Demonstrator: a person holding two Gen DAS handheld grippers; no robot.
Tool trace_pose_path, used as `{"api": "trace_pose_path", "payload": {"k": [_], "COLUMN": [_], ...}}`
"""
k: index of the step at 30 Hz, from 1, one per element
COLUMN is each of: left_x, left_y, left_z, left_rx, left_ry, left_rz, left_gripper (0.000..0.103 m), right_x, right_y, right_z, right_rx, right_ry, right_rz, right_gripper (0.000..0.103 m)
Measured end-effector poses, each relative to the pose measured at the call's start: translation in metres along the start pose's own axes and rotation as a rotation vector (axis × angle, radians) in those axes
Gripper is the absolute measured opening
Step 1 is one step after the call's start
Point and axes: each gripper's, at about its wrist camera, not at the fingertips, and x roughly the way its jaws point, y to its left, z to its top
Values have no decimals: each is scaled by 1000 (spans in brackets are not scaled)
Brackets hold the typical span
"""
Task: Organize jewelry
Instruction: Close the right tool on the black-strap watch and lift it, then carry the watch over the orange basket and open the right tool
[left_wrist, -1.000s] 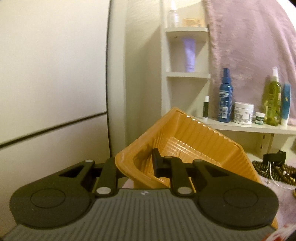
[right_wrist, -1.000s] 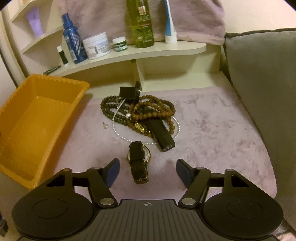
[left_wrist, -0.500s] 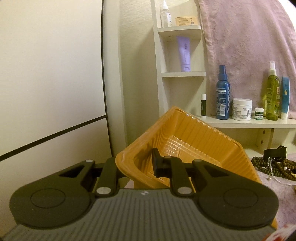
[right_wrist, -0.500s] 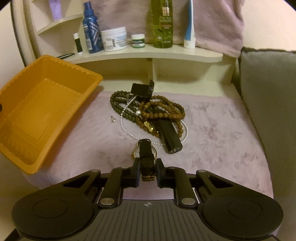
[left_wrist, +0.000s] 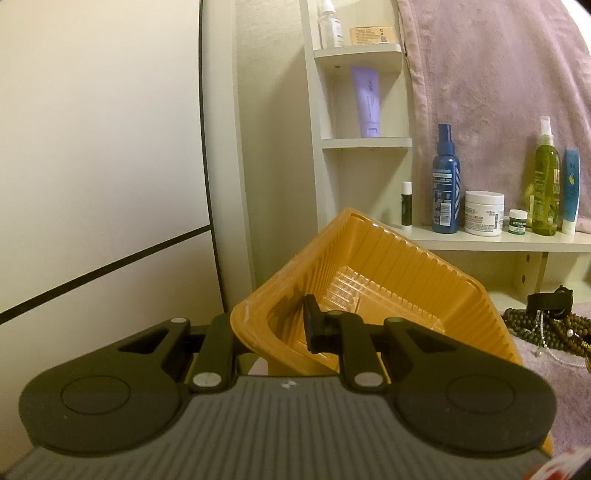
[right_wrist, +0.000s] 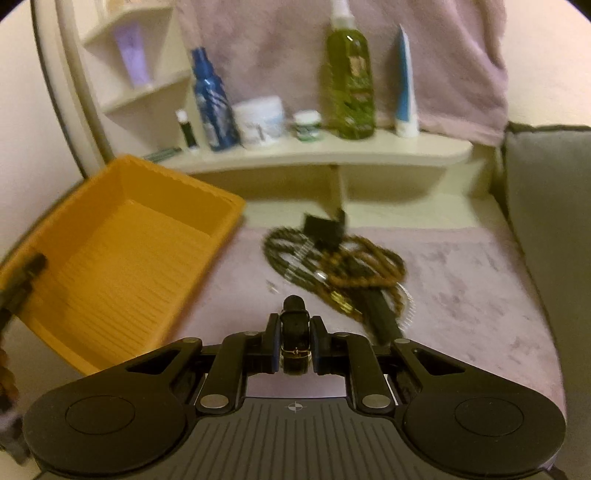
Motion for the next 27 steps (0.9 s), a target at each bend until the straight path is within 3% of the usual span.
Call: {"api": "trace_pose_path", "payload": {"k": [8,13,18,27], "left_x": [1,2,2,4], "left_y": [0,0,-1,-1], "left_z": [1,1,1,0], "left_rx": [1,1,3,4], "left_ry": [14,19,22,32], "left_rz": [6,7,8,7], "left_gripper": [17,17,17,17], "right_x": [8,19,39,73], "right_y": [37,63,76,83], "right_z": [13,16,12,-2], "right_rx": [28,1,-6,-19], "right_ry": [-32,-28,26,117], "right_rz": [211,300,348,341], "right_gripper": [16,16,16,16]}}
